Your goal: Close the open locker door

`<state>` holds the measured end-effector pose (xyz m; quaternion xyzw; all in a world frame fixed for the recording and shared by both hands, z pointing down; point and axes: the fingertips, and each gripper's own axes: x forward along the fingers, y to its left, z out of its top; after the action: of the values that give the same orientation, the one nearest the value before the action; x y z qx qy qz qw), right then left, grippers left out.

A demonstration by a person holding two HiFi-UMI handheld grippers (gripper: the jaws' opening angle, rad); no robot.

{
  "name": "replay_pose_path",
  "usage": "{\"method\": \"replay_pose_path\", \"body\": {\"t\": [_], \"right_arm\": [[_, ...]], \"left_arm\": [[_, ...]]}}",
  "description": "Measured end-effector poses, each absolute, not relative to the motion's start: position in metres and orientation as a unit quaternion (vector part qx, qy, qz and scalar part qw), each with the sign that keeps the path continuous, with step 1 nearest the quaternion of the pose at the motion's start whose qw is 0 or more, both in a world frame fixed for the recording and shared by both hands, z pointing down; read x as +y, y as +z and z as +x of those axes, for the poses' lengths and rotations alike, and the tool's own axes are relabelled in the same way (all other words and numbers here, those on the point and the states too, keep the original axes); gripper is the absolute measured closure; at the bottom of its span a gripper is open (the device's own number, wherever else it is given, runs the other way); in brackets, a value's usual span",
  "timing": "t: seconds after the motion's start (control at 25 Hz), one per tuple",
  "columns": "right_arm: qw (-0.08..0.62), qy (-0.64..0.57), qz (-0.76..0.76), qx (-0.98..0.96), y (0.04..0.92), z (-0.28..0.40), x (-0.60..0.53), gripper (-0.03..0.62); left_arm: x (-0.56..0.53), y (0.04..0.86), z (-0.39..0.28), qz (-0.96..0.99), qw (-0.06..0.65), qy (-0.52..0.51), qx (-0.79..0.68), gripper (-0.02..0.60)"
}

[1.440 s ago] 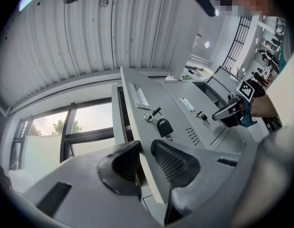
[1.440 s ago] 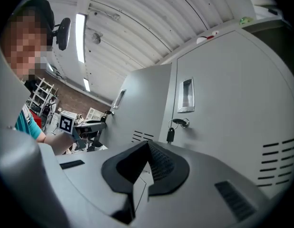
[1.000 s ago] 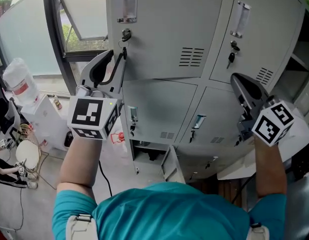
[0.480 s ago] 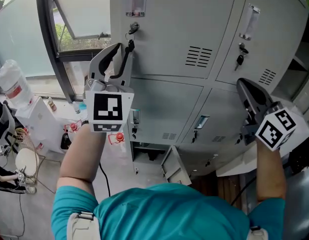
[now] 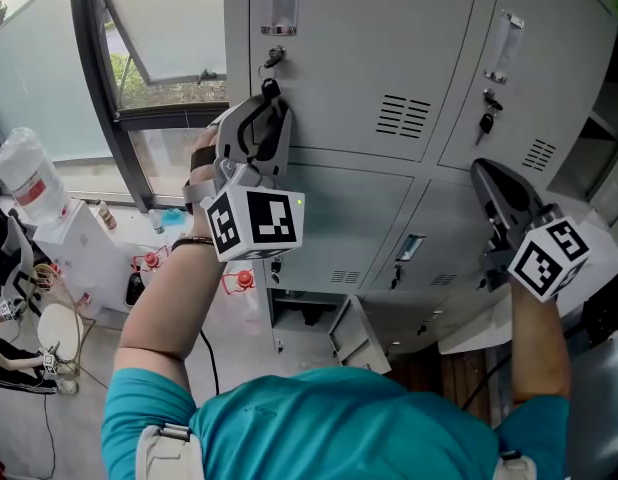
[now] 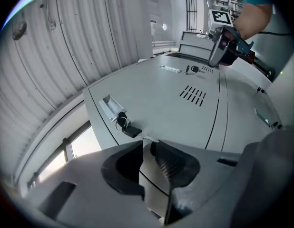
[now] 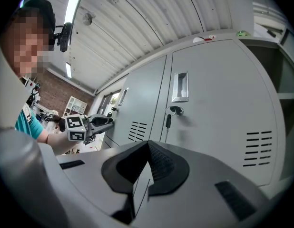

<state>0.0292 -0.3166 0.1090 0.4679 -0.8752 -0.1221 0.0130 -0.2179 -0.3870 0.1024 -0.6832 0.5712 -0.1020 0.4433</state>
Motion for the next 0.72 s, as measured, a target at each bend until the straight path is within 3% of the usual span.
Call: {"method": "replay_pose_path", "body": {"t": [0.72], "right_arm": [[0.0, -0.118, 0.451, -0.885, 0.114, 0.011, -0.327, 0.595]], "left_arm": [[-0.391, 0.098, -0.214, -0.716, 0.415, -0.114, 0.549, 0.525]]}}
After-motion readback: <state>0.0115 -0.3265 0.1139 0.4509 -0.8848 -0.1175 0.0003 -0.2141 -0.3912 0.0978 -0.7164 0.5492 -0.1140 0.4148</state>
